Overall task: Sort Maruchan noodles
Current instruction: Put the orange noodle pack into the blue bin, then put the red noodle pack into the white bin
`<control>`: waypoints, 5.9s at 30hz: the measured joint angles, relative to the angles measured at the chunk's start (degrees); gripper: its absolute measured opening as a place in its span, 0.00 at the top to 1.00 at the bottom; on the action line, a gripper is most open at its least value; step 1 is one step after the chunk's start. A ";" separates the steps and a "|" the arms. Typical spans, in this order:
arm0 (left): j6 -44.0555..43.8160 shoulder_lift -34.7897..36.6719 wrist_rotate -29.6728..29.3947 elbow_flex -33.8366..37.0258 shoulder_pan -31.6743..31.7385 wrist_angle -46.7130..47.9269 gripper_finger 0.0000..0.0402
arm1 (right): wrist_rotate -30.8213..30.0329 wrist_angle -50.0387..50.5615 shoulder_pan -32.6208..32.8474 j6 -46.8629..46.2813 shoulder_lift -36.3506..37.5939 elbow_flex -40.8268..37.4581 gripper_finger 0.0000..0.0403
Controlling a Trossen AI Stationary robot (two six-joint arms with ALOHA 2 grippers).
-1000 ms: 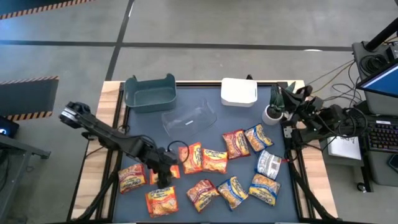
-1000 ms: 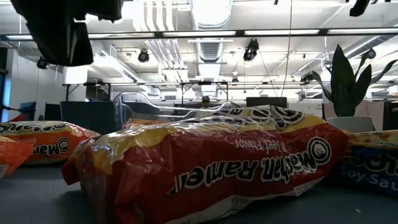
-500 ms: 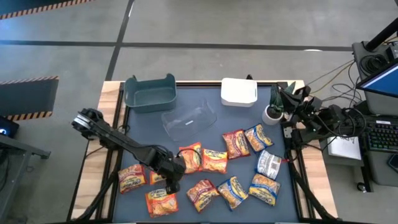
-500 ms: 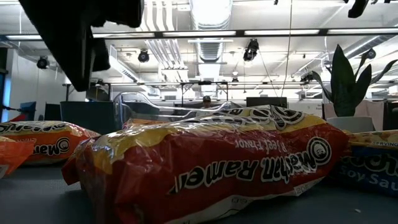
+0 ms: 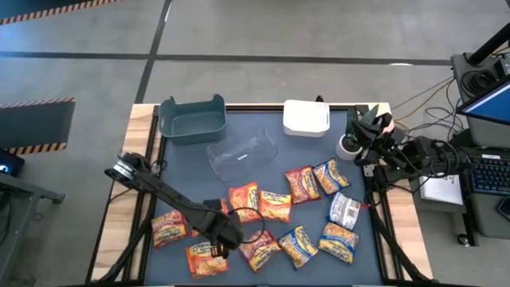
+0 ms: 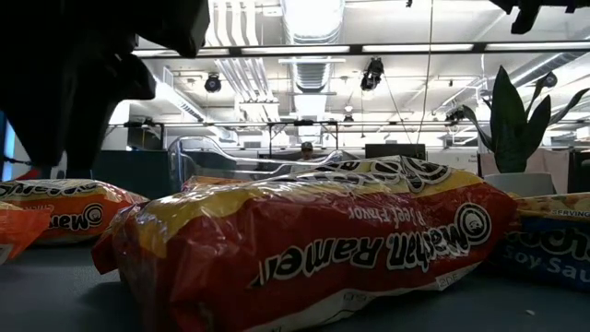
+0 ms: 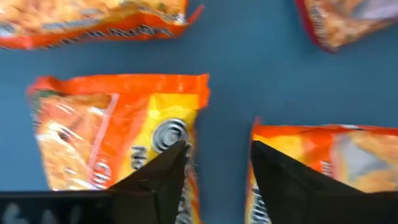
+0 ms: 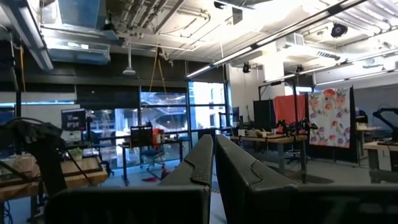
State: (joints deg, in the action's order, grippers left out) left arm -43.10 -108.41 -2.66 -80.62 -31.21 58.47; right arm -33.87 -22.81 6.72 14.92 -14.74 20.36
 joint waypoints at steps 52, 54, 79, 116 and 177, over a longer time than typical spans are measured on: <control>5.06 -0.03 -23.67 14.24 -6.79 -15.97 0.77 | 1.30 3.88 0.00 -5.73 0.02 -0.99 0.98; 5.06 -0.03 -23.56 13.94 -6.79 -15.63 0.85 | 1.29 3.91 0.00 -5.73 0.02 -0.99 0.98; 6.66 22.33 -37.83 13.84 -6.90 -12.97 1.00 | 1.28 4.10 -0.01 -5.31 0.04 -0.99 0.98; 87.18 38.68 -22.69 13.97 46.70 -16.49 1.00 | 0.75 3.98 -0.01 0.17 0.04 -0.99 0.98; 92.69 16.80 -2.50 1.14 76.83 -5.34 0.74 | 0.68 6.45 -0.02 -0.75 0.04 -0.99 0.98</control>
State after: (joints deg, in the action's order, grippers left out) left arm 49.59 -91.61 -5.16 -79.48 45.63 53.13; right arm -33.19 -16.36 6.70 14.17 -14.70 19.38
